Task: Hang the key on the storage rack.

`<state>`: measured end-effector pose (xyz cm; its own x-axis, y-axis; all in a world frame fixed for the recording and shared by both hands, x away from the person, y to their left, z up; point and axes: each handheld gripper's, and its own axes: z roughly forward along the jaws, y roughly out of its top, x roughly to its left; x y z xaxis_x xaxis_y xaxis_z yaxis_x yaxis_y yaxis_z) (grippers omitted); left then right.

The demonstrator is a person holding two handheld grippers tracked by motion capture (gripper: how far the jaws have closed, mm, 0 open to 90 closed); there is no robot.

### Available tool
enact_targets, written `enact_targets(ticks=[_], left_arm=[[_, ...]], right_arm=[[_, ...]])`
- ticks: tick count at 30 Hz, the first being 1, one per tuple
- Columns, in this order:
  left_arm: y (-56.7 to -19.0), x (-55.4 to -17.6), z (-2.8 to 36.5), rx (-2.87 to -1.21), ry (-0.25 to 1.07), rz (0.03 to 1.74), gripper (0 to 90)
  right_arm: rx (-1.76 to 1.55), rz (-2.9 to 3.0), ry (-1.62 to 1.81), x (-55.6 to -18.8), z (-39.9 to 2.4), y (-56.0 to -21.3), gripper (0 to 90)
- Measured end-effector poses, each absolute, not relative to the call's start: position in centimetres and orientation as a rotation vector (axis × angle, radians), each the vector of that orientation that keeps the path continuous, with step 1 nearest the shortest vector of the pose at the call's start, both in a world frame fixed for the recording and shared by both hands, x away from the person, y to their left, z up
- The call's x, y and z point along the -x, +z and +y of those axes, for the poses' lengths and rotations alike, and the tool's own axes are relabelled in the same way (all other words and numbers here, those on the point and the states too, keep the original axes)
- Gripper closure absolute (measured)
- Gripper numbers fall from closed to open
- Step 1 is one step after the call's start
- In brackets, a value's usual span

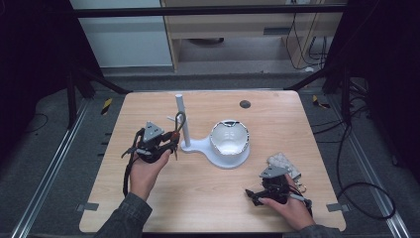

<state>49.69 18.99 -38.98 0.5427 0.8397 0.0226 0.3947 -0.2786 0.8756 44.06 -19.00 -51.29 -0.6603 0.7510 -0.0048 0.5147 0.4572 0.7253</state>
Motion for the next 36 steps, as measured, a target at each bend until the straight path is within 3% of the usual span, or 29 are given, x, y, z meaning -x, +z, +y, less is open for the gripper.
enact_targets(ticks=[28,36], left_arm=[[-40.5,-51.0,18.0,-1.857,0.614,1.033,64.6],[-40.6,-50.7,18.2,-1.881,0.621,1.043,52.7]], right_arm=[[-1.075,2.389,1.023,-44.0,-19.0,-51.3,2.2],[-1.076,2.390,1.019,-43.9,-19.1,-51.3,2.2]])
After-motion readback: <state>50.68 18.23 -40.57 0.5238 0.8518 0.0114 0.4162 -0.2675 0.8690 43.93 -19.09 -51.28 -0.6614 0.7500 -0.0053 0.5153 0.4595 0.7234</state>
